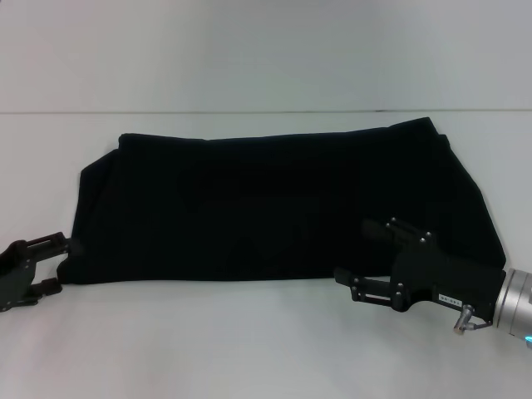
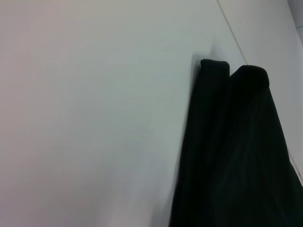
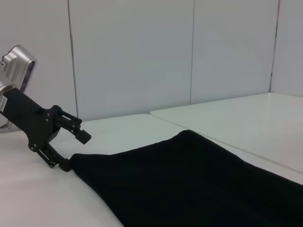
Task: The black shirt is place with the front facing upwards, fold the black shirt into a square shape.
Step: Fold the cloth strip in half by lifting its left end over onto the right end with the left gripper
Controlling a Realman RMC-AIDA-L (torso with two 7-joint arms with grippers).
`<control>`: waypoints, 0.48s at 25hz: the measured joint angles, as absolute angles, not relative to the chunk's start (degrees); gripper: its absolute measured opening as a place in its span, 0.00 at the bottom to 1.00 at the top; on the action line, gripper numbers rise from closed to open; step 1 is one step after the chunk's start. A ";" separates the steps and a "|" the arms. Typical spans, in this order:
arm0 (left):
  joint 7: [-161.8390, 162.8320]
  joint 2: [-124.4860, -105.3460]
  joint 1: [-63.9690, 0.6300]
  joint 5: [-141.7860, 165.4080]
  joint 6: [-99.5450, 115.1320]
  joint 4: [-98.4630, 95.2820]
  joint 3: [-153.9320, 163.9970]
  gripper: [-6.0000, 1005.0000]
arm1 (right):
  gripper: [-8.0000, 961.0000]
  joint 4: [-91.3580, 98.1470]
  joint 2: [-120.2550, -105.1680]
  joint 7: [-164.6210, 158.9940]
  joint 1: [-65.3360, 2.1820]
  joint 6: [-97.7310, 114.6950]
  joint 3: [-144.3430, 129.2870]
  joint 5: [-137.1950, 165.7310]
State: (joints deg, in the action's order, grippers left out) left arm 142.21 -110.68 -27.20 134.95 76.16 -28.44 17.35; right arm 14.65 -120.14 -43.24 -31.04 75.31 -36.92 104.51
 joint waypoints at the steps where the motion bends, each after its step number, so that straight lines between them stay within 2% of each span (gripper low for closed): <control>1: 142.20 -110.72 -27.28 134.94 75.95 -28.42 17.35 0.92 | 0.97 14.66 -120.14 -43.26 -31.05 75.34 -36.91 104.50; 12: 141.81 -111.67 -29.97 135.06 74.78 -27.93 19.04 0.85 | 0.97 14.60 -120.14 -43.53 -30.94 75.74 -36.91 104.49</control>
